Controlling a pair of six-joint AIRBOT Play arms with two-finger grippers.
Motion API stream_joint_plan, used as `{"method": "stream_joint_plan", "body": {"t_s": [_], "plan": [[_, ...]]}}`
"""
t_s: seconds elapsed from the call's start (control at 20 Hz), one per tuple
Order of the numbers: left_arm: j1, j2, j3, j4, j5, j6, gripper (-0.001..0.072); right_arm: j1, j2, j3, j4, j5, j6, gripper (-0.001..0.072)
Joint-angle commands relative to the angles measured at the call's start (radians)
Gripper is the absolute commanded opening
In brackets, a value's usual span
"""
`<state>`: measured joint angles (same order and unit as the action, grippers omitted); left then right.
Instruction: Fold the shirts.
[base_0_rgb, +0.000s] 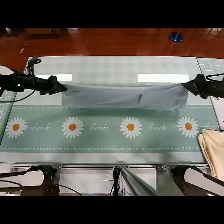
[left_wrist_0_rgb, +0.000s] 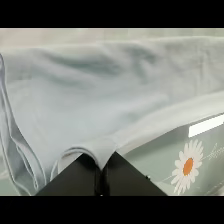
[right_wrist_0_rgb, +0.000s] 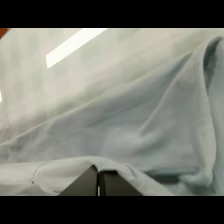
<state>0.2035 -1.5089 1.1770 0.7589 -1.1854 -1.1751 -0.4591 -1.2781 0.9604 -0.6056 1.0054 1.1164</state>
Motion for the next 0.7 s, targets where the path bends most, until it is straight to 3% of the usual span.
{"method": "stream_joint_plan", "body": {"t_s": [0.0, 0.35, 0.4, 0.5, 0.55, 0.6, 0.65], "plan": [[-0.005, -0.150, 0.122, -0.004, -0.057, -0.025, 0.0019, 0.074, -0.122, 0.050, -0.005, -0.159, 0.023, 0.0019], [-0.004, -0.277, 0.195, -0.004, -0.027, -0.031, 0.0024, 0.089, -0.259, 0.062, -0.005, -0.205, 0.018, 0.0021], [-0.004, -0.281, 0.195, -0.005, 0.003, -0.031, 0.0088, 0.088, -0.265, 0.062, -0.003, -0.205, 0.009, 0.0039], [0.003, -0.280, 0.222, -0.011, 0.012, -0.030, 0.0265, 0.086, -0.250, 0.066, 0.025, -0.194, -0.041, 0.0300], [0.018, -0.278, 0.256, -0.011, -0.005, -0.031, 0.0334, 0.079, -0.230, 0.084, 0.027, -0.162, -0.079, 0.0381], [0.039, -0.270, 0.291, -0.010, -0.024, -0.030, 0.0336, 0.069, -0.206, 0.109, 0.010, -0.128, -0.098, 0.0436], [0.066, -0.257, 0.325, -0.011, -0.043, -0.031, 0.0336, 0.054, -0.178, 0.138, -0.033, -0.103, -0.091, 0.0445]]}}
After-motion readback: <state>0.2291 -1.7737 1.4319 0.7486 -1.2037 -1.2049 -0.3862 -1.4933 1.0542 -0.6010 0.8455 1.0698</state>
